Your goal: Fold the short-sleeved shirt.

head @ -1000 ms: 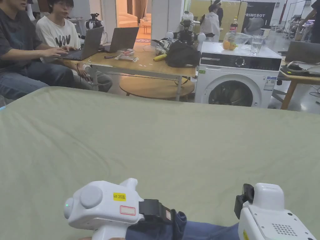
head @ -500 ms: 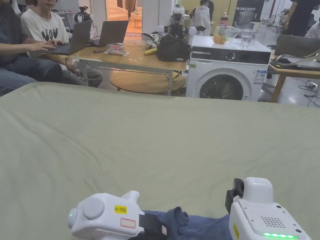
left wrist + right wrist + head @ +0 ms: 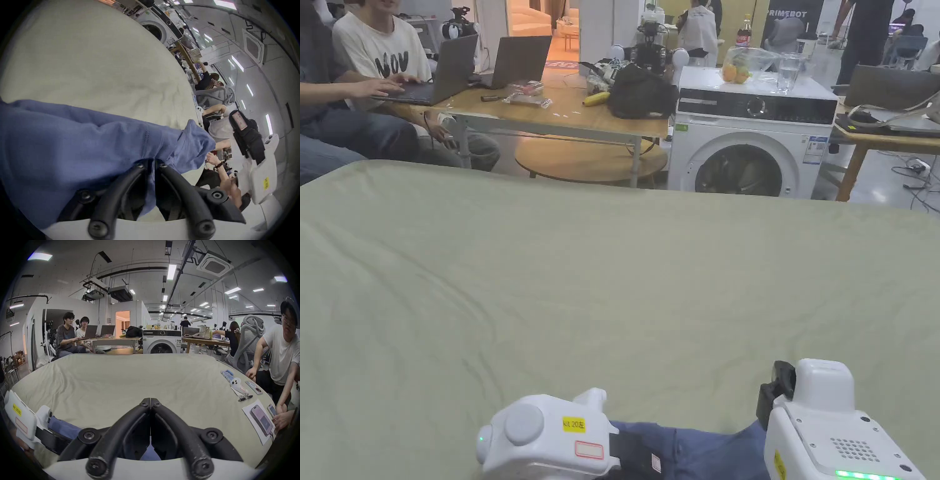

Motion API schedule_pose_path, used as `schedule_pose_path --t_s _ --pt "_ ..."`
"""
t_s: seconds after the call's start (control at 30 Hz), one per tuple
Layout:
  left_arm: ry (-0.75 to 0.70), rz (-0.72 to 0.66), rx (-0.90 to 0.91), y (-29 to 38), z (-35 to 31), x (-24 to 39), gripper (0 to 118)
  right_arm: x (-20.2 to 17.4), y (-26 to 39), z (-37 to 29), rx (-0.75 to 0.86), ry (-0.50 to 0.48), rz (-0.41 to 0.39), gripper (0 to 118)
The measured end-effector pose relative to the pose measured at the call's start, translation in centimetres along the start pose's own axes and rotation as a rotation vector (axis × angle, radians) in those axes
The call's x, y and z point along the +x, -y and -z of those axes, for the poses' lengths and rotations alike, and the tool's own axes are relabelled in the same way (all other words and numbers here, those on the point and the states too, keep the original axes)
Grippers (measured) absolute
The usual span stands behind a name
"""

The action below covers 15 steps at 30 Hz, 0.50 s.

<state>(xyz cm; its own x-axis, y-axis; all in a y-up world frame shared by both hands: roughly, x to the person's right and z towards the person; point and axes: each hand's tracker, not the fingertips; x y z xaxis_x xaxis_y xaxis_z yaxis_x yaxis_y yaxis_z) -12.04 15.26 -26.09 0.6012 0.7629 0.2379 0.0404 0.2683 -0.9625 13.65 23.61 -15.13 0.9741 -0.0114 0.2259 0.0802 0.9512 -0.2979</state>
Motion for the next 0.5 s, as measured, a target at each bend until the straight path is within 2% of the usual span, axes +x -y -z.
schedule_pose_path --t_s 0.07,0.13,0.23,0.37,0.5 --pt "0.012 0.004 0.019 -0.1 -2.8 0.1 40 -0.1 -0.2 0.1 0.003 -0.002 0.003 0" --pt "0.026 0.024 0.075 -0.6 -6.1 -0.3 43 -0.3 -0.5 0.0 0.013 -0.009 0.005 0" --pt "0.016 0.010 0.150 -1.0 -11.1 -1.8 63 -0.9 -0.9 0.1 0.021 -0.017 -0.008 0" --pt "-0.053 0.017 0.214 -1.2 -15.5 -5.1 68 -1.6 -1.1 0.3 0.024 -0.032 -0.010 0" --pt "-0.084 -0.018 0.185 -0.8 -15.5 -8.7 68 -2.2 -0.9 0.3 0.021 -0.049 -0.008 0"
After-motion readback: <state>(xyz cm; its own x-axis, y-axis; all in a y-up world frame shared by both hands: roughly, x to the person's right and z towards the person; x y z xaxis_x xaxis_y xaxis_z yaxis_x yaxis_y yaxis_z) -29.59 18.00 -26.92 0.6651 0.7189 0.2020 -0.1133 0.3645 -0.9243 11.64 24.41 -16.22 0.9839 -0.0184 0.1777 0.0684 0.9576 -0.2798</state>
